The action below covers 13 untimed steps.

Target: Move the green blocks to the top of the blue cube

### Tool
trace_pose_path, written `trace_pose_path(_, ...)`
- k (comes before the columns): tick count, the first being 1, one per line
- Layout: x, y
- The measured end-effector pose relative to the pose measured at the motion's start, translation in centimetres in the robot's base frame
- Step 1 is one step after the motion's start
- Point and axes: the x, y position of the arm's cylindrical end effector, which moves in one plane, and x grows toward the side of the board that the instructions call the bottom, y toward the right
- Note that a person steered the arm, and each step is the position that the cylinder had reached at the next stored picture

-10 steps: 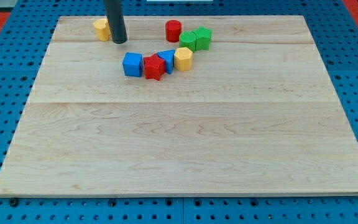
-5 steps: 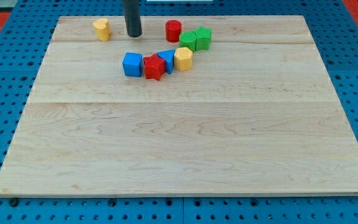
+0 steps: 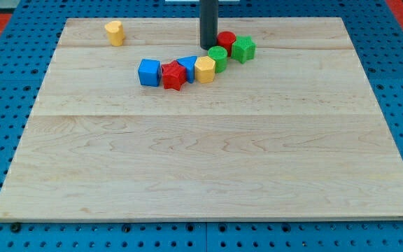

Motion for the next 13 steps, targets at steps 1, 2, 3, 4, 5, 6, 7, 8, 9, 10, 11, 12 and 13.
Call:
trace_pose_path(1, -3.2, 3.0)
trace_pose_path(2, -3.2, 7.7)
trace_pose_path(3, -0.5, 9.8)
trace_pose_path(4, 3.3, 11.2)
trace_pose_path(5, 6.8, 13.8)
trace_pose_path(6, 10.6, 13.6)
trace_pose_path(7, 11.3, 10.9)
trace_pose_path(8, 8.7, 8.6)
trace_pose_path(9, 5.1, 6.1)
trace_pose_path(10, 2.5, 4.7)
trace_pose_path(11, 6.1, 8.5)
trace_pose_path(12, 7.5, 5.9)
trace_pose_path(13, 6.7, 1.5)
